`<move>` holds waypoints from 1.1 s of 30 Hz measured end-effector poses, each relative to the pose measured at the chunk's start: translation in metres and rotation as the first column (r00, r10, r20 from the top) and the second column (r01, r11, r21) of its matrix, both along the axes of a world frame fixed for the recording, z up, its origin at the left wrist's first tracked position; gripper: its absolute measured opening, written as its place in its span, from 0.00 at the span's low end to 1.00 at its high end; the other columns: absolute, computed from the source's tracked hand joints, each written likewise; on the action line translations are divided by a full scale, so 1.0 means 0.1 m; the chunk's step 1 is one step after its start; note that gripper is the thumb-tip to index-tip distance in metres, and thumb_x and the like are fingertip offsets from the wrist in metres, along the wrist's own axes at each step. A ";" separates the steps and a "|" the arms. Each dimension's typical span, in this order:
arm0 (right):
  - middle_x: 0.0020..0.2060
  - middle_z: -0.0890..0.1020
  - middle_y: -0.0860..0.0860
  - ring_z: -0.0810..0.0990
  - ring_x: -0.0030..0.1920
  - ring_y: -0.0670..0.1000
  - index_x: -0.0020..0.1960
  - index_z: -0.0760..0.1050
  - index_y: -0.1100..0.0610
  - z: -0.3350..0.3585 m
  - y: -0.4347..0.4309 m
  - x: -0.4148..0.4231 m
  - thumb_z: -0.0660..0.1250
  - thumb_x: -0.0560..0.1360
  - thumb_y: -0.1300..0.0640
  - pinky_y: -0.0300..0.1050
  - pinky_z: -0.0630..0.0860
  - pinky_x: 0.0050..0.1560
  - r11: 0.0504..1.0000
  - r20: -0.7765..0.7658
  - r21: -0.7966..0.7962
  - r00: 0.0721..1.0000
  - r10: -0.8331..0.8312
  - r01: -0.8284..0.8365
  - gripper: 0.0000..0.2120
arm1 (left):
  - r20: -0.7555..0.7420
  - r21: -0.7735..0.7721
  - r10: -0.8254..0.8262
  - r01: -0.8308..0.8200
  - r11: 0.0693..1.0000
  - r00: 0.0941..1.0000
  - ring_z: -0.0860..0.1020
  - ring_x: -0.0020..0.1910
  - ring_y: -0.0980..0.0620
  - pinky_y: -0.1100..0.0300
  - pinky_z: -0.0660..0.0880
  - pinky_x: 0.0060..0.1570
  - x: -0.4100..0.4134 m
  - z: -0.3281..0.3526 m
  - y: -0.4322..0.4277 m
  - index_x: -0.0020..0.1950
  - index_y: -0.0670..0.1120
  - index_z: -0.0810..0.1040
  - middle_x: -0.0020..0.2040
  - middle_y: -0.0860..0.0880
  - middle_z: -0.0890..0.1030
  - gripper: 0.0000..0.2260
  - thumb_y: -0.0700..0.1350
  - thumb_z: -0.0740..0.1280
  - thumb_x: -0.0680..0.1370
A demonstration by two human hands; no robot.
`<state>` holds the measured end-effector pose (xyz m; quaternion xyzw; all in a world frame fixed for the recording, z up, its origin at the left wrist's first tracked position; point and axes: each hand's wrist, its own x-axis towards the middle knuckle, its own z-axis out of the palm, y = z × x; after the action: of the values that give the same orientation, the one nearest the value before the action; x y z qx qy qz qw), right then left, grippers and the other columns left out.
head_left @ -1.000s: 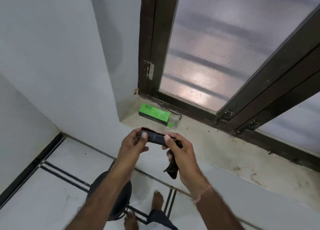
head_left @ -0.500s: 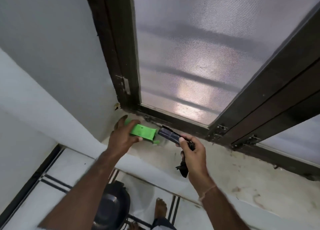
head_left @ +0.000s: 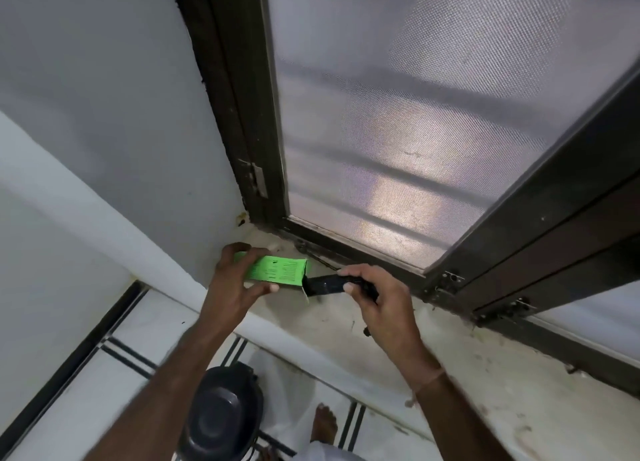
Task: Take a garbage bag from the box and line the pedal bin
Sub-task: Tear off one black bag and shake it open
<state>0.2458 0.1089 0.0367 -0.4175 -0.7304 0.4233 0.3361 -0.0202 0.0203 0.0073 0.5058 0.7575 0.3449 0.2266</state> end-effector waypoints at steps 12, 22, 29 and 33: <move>0.41 0.87 0.44 0.82 0.40 0.41 0.54 0.87 0.49 0.05 -0.01 -0.15 0.74 0.77 0.57 0.49 0.82 0.45 0.926 -0.168 -0.315 0.948 -0.269 0.207 0.07 | 0.075 0.032 0.124 -0.127 0.991 0.989 0.76 0.56 0.55 0.72 0.70 0.53 0.16 0.17 -0.04 0.65 0.55 0.80 0.65 0.49 0.70 0.27 0.59 0.75 0.67; 0.41 0.83 0.54 0.74 0.31 0.49 0.53 0.78 0.54 0.09 -0.05 -0.29 0.73 0.78 0.55 0.43 0.73 0.34 0.889 -0.217 -0.446 0.951 -0.221 0.105 0.07 | 0.190 0.054 0.078 -0.089 0.995 0.979 0.72 0.57 0.74 0.72 0.71 0.53 0.34 0.20 -0.09 0.63 0.58 0.79 0.63 0.50 0.72 0.29 0.60 0.76 0.63; 0.45 0.84 0.49 0.80 0.43 0.42 0.57 0.82 0.54 0.22 -0.11 -0.28 0.75 0.77 0.58 0.38 0.78 0.47 0.930 -0.314 -0.365 0.946 -0.083 -0.040 0.10 | 0.313 0.014 0.205 -0.221 0.975 0.927 0.76 0.61 0.52 0.68 0.72 0.55 0.49 0.13 -0.19 0.63 0.62 0.77 0.61 0.49 0.75 0.30 0.67 0.72 0.62; 0.41 0.81 0.48 0.80 0.42 0.43 0.60 0.81 0.53 0.24 -0.09 -0.25 0.76 0.73 0.65 0.37 0.78 0.48 0.936 -0.269 -0.341 0.963 -0.007 -0.089 0.18 | 0.345 0.048 0.166 -0.194 0.980 0.924 0.76 0.62 0.52 0.55 0.76 0.61 0.51 0.16 -0.24 0.57 0.74 0.75 0.60 0.52 0.75 0.23 0.67 0.73 0.63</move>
<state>0.2209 0.0996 0.0605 -0.3943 -0.6004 0.6055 0.3426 0.0307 -0.0033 0.0230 0.3761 0.7358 0.4766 0.3000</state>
